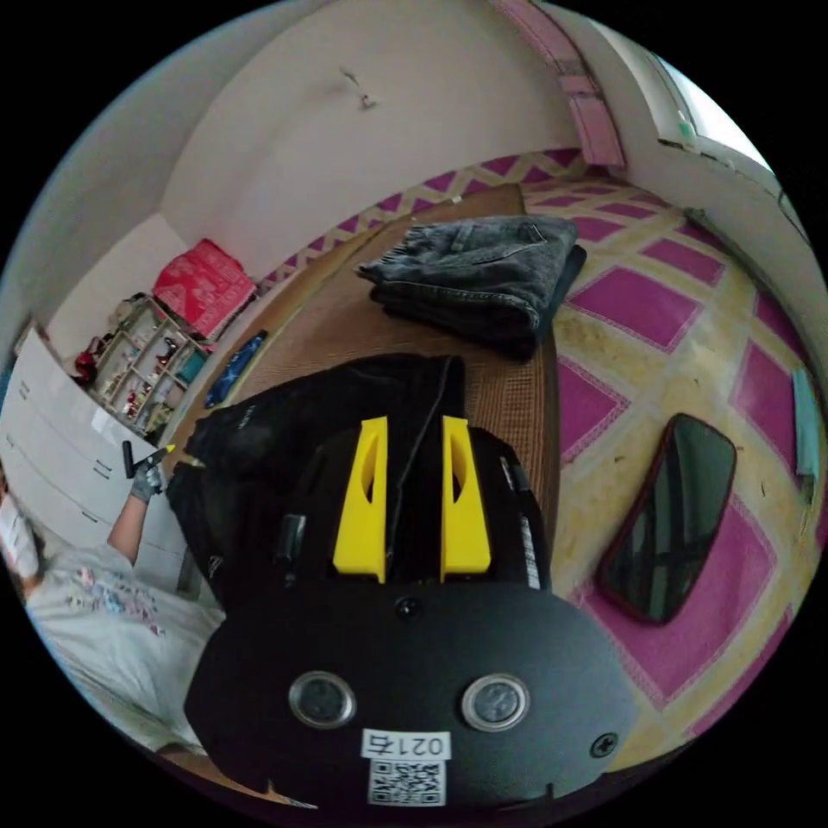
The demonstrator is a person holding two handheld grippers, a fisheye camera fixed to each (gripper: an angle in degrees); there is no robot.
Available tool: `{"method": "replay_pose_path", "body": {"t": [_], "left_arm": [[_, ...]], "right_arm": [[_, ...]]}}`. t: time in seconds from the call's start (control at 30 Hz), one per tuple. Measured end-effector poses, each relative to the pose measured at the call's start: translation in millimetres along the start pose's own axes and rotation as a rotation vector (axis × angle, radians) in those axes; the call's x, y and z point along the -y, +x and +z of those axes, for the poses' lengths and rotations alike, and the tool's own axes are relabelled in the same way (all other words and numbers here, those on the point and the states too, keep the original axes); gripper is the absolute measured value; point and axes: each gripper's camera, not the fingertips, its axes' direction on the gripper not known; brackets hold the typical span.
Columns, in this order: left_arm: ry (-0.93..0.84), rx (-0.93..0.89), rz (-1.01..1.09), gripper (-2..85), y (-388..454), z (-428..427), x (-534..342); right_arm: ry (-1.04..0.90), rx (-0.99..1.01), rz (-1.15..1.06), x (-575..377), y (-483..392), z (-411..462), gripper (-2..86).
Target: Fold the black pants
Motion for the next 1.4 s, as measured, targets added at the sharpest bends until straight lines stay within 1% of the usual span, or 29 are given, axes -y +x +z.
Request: {"method": "replay_pose_path", "body": {"t": [0.07,0.17,0.27,0.33,0.4,0.5,0.57,0.63,0.77,0.83,0.9,0.97,1.0,1.03,1.07,1.1,1.17,1.23,1.27,1.33,1.4], "left_arm": [[-0.09,0.058,0.009,0.3,10,43,12],[-0.15,0.097,-0.022,1.7,9,83,21],[-0.121,0.065,-0.087,0.6,1,95,25],[-0.133,0.055,-0.124,-0.2,-3,103,23],[-0.129,0.041,-0.141,-0.6,-4,108,20],[-0.131,0.04,-0.132,-0.9,2,119,18],[-0.143,0.006,-0.108,-0.9,12,135,22],[-0.163,-0.001,-0.067,-1.0,26,152,29],[-0.188,0.05,0.016,-1.0,59,190,49],[-0.203,0.086,0.032,-1.0,67,203,52],[-0.199,0.082,0.033,-1.0,69,208,48],[-0.134,0.027,0.013,-1.0,68,198,36],[-0.097,0.005,0.011,-1.0,68,191,32],[-0.024,-0.064,0.011,-1.0,69,175,22],[0.012,-0.14,0.028,-1.0,74,162,12],[0.016,-0.164,0.048,-1.0,80,156,6],[-0.053,-0.165,0.17,-1.0,114,146,-22],[-0.122,-0.129,0.252,-1.0,144,149,-48],[-0.138,-0.111,0.279,-1.0,160,152,-66],[-0.131,-0.107,0.264,-1.0,173,156,-90],[-0.119,-0.067,0.221,-1.0,177,162,-109]], "right_arm": [[-0.053,-0.042,0.013,32,7,27,10.2],[-0.145,-0.035,0.049,72,25,66,10.7],[-0.206,0.041,0.04,97,33,91,10.6],[-0.257,0.008,-0.032,107,27,101,8.7],[-0.28,-0.026,-0.074,111,24,98,4.2],[-0.212,-0.03,-0.035,115,31,75,1.0],[-0.196,-0.095,-0.051,118,29,62,0.5],[-0.205,-0.204,-0.072,124,28,50,0.5],[-0.212,-0.278,-0.069,128,37,34,1.2],[-0.242,-0.281,-0.03,123,48,48,3.2],[-0.289,-0.314,-0.009,116,52,57,5.5],[-0.214,-0.284,-0.005,108,51,35,7.2],[-0.136,-0.203,0.019,97,53,12,8.1],[-0.116,-0.083,0.018,84,54,-6,8.1],[-0.121,-0.031,0.014,76,54,-13,8.2],[-0.145,0.023,-0.004,58,50,-23,8.0],[-0.196,0.01,-0.051,27,37,-31,7.9],[-0.245,-0.077,-0.073,-11,22,-31,7.7],[-0.25,-0.08,-0.072,-19,21,-30,7.7],[-0.252,-0.051,-0.029,-44,24,-27,7.6],[-0.246,0.003,0.014,-54,34,-23,7.3]]}}
